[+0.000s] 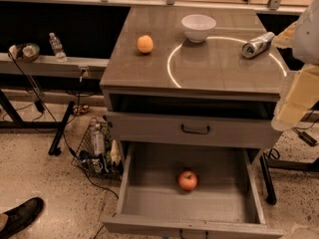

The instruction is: Pick apple from middle drawer and place on counter

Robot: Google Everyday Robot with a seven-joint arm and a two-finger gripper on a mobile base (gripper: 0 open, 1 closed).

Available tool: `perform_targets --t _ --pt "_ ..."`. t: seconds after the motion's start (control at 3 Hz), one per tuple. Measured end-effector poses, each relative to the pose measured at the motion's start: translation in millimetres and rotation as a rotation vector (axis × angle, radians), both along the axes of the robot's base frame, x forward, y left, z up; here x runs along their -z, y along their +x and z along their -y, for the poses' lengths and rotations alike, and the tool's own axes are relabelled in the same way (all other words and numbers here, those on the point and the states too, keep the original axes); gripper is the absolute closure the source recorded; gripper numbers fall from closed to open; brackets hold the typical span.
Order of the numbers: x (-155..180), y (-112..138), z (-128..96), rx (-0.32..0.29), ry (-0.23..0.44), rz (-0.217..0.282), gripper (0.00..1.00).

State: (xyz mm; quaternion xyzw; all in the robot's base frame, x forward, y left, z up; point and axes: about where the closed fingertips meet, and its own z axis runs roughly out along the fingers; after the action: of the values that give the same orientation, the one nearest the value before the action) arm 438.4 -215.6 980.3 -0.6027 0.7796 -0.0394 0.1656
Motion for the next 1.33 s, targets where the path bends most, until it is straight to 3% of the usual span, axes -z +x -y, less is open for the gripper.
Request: perform_targets --t 0.33,0.67,1.0,1.33 --pt "0 0 0 0.0 0.0 0.0 0.0" --pt "23 -13 7 0.01 0.023 -0.021 0.0" --pt "85 -39 20 0.033 0.114 -0.081 0.0" --pt "179 -57 -3 0.026 0.274 -0.19 0.0"
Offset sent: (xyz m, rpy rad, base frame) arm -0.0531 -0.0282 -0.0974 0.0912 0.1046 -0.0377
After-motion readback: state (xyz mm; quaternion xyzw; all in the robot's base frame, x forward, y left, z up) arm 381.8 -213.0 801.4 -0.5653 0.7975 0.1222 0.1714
